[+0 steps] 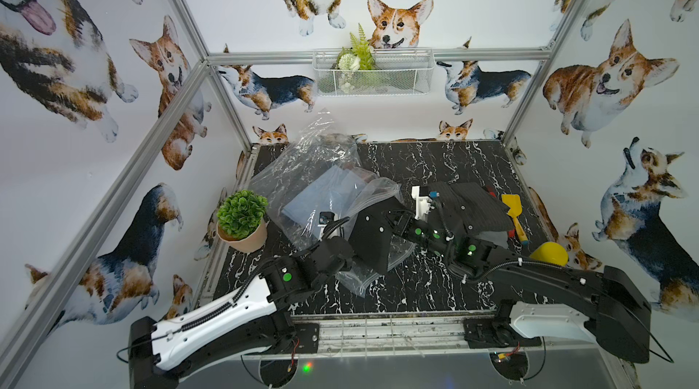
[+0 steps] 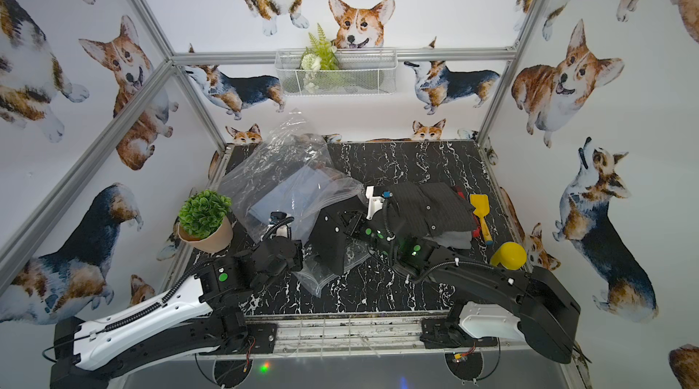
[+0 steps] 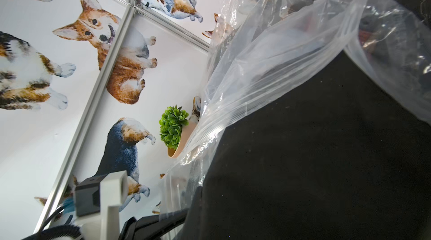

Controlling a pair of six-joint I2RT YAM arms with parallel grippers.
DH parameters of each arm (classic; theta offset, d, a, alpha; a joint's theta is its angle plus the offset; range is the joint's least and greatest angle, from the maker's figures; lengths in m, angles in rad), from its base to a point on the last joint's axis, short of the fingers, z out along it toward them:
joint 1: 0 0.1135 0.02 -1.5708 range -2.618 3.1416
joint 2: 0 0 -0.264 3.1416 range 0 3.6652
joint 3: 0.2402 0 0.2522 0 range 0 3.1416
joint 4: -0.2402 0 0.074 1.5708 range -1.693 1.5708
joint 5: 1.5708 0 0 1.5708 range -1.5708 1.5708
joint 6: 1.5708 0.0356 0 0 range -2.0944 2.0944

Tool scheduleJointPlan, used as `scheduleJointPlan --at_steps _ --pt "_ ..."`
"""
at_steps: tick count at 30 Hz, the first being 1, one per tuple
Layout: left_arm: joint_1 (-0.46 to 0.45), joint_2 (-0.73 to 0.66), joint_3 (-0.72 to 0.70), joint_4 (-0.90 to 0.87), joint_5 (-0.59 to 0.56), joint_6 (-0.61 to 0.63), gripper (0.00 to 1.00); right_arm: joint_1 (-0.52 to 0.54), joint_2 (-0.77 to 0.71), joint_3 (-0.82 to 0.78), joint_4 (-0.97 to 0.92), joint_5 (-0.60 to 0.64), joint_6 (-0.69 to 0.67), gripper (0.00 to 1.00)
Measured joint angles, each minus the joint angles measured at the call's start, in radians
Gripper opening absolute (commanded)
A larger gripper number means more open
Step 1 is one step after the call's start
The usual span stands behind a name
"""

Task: Take the shirt out of the vacuum bag
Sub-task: Take out the shirt from the vacuum bag, then place the shirt at the center of the board.

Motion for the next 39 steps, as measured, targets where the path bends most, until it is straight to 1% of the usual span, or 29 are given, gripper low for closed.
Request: scheduleJointPlan --at_steps 6,11,12,14,17,21,23,26,29,35,39 --pt "0.0 0.003 0.0 0.003 0.0 0.0 0.0 0.003 -0.258 -0.005 -0.19 0.069 -0.037 0.0" --pt "0.0 0.017 -0.003 0.011 0.004 0.0 0.0 -0.015 -0.366 0.08 -0.381 0.116 -0.093 0.0" --pt "0.0 0.018 -0.004 0.012 0.006 0.0 0.0 -0.035 -0.379 0.098 -0.414 0.116 -0.1 0.0" --pt "0.0 0.019 -0.007 0.013 0.01 0.0 0.0 -0.108 -0.412 0.132 -0.465 0.116 -0.118 0.0" --pt "0.0 0.018 -0.008 0.014 0.013 -0.002 0.0 -0.274 -0.444 0.174 -0.555 0.062 -0.132 0.0" --pt "0.0 0.011 -0.009 0.014 0.015 -0.003 0.0 -0.497 -0.418 0.261 -0.65 -0.059 -0.147 0.0" --pt "0.0 0.009 -0.009 0.014 0.017 -0.003 0.0 -0.631 -0.375 0.318 -0.669 -0.153 -0.152 0.0" --pt "0.0 0.009 -0.009 0.014 0.018 -0.003 0.0 -0.747 -0.301 0.378 -0.671 -0.251 -0.159 0.0" --pt "0.0 0.01 -0.009 0.014 0.018 -0.003 0.0 -0.819 -0.219 0.418 -0.662 -0.34 -0.155 0.0" --pt "0.0 0.009 -0.009 0.013 0.018 -0.003 0.0 -0.866 -0.122 0.42 -0.587 -0.436 -0.133 0.0" --pt "0.0 0.005 -0.008 0.011 0.019 -0.003 0.0 -0.905 -0.103 0.334 -0.472 -0.449 -0.136 0.0"
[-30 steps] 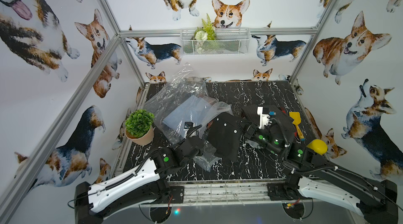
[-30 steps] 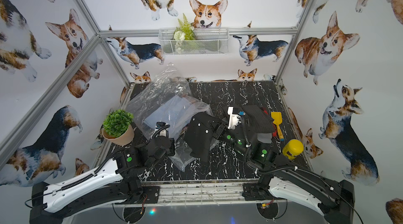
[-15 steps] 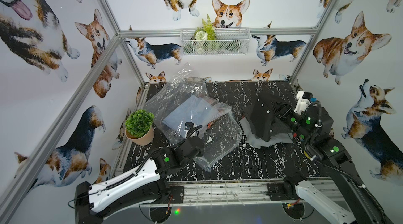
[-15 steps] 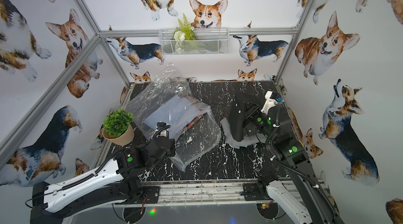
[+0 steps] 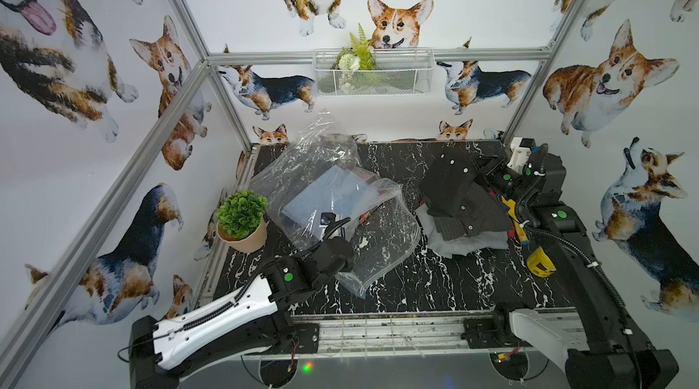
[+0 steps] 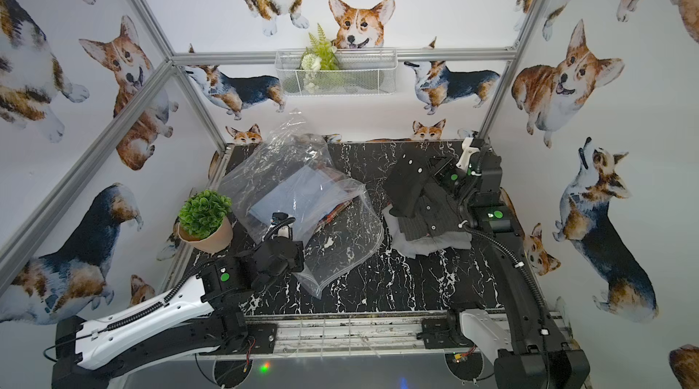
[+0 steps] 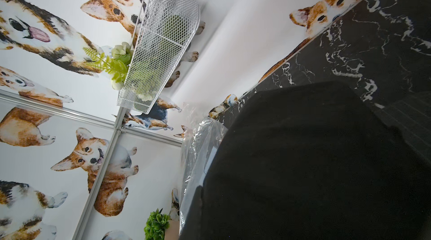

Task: Take the shirt out of the vacuum bag
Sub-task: Place the shirt at the center of the board.

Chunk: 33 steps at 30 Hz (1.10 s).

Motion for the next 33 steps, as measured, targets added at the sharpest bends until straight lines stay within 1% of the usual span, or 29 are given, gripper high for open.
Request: scheduleJointPlan --at_steps 2,5,8,10,13,15,17,23,24,25,26,27,29,30,31,33 --pt "0.0 -0.008 0.0 -0.001 0.0 0.001 0.0 -0.026 -0.016 -0.113 0.084 -0.007 -0.002 0.0" --pt "0.0 -0.015 0.0 -0.001 0.0 0.003 0.0 -0.071 -0.042 -0.277 0.14 -0.006 -0.004 0.0" --pt "0.0 -0.016 -0.006 -0.002 0.0 0.003 0.0 -0.11 -0.034 -0.388 0.185 -0.007 -0.004 0.0" --pt "0.0 -0.016 -0.01 -0.004 0.003 0.003 0.0 -0.112 -0.041 -0.447 0.225 -0.014 -0.007 0.0" --pt "0.0 -0.016 -0.013 -0.003 0.007 0.003 0.0 -0.113 -0.123 -0.564 0.247 0.002 -0.019 0.0" --pt "0.0 -0.016 -0.013 -0.003 0.009 0.003 0.0 -0.114 -0.193 -0.617 0.217 0.051 -0.043 0.0" --pt "0.0 -0.014 -0.013 -0.003 0.014 0.003 0.0 -0.115 -0.232 -0.643 0.186 0.1 -0.083 0.0" --pt "0.0 -0.002 -0.01 -0.003 0.029 0.003 0.0 -0.142 -0.286 -0.656 0.087 0.22 -0.166 0.0" --pt "0.0 -0.001 -0.008 -0.003 0.031 0.003 0.0 -0.148 -0.284 -0.656 0.079 0.23 -0.172 0.11" --pt "0.0 -0.001 -0.006 -0.002 0.034 0.003 0.0 -0.153 -0.275 -0.655 0.069 0.237 -0.183 0.27" --pt "0.0 -0.002 -0.006 -0.002 0.036 0.003 0.0 -0.156 -0.263 -0.65 0.06 0.245 -0.188 0.36" --pt "0.0 -0.004 -0.006 -0.003 0.037 0.003 0.0 -0.161 -0.252 -0.646 0.055 0.246 -0.191 0.43" --pt "0.0 -0.011 -0.007 -0.003 0.039 0.003 0.0 -0.174 -0.245 -0.642 0.042 0.246 -0.193 0.62" --pt "0.0 -0.016 -0.008 -0.003 0.04 0.003 0.0 -0.177 -0.247 -0.642 0.038 0.24 -0.193 0.68" --pt "0.0 -0.018 -0.009 -0.003 0.04 0.003 0.0 -0.185 -0.251 -0.642 0.035 0.227 -0.192 0.72" --pt "0.0 -0.021 -0.013 -0.003 0.043 0.002 0.0 -0.193 -0.265 -0.642 0.035 0.2 -0.189 0.76"
